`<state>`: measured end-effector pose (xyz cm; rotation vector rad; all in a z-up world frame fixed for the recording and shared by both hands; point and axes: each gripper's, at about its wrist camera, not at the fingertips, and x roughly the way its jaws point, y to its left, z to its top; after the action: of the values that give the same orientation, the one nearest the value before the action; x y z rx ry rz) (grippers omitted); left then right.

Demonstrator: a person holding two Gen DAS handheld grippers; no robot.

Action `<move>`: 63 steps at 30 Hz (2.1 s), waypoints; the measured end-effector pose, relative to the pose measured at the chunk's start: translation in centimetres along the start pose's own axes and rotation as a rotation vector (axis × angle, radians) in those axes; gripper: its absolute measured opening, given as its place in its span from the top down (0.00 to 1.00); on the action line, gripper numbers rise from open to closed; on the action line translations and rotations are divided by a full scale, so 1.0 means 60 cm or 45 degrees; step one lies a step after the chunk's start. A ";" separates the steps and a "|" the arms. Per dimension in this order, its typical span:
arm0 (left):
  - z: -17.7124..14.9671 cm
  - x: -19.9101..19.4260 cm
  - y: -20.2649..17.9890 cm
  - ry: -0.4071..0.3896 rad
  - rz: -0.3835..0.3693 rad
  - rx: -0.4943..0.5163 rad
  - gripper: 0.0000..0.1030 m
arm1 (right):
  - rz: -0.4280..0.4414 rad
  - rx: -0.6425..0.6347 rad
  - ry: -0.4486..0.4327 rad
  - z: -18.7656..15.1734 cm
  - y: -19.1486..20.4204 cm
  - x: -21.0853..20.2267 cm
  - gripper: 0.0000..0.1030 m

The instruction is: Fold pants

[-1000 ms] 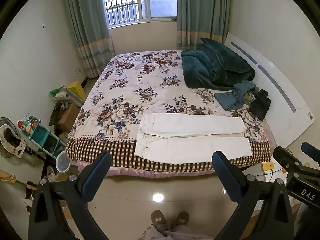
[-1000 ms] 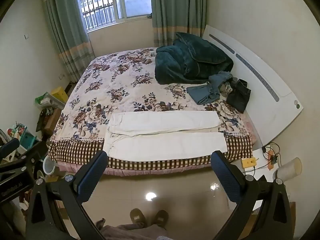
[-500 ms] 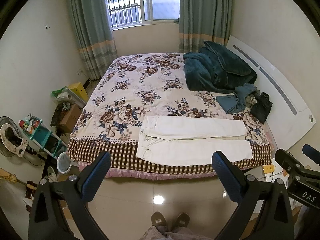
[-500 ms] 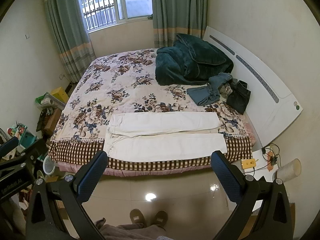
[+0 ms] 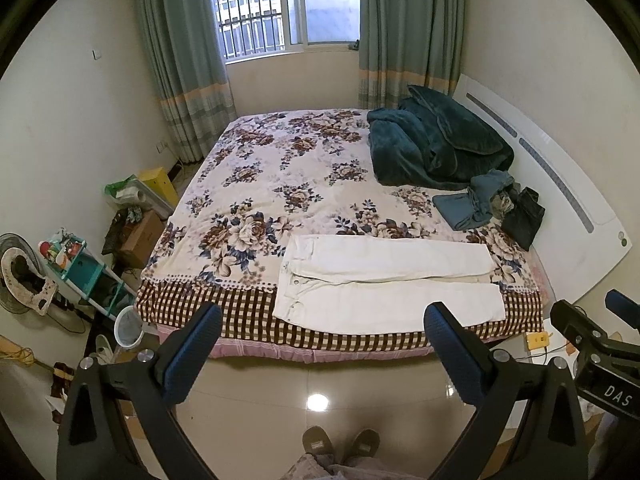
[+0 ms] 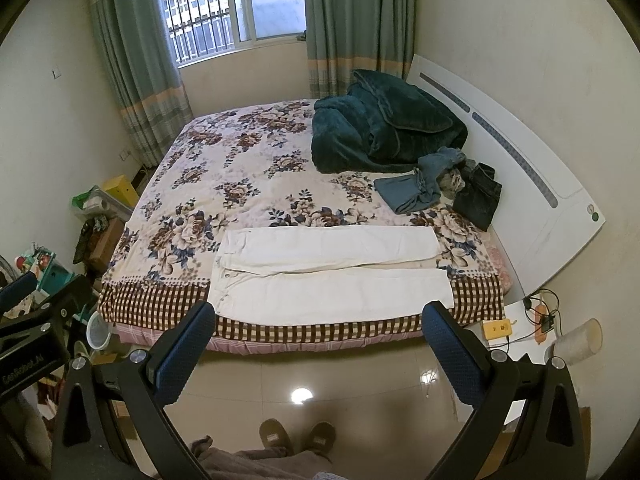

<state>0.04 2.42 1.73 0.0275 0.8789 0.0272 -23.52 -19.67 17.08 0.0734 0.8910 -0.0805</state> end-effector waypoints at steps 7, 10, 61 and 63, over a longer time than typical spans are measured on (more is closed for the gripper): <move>0.010 -0.003 0.002 -0.001 0.001 0.001 0.00 | 0.012 -0.008 -0.010 0.036 0.001 -0.028 0.00; 0.006 -0.005 0.000 -0.002 0.000 -0.005 0.00 | 0.011 -0.014 -0.011 0.037 0.005 -0.024 0.00; 0.004 0.020 -0.008 -0.028 0.060 -0.063 0.00 | 0.006 0.062 0.017 0.035 0.021 0.047 0.00; 0.013 0.046 -0.015 -0.029 0.093 -0.093 0.00 | -0.013 0.094 0.040 0.044 0.005 0.086 0.00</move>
<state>2.40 1.59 0.07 -0.0086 0.8532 0.1269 -18.25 -19.83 14.72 0.1393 0.9200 -0.1222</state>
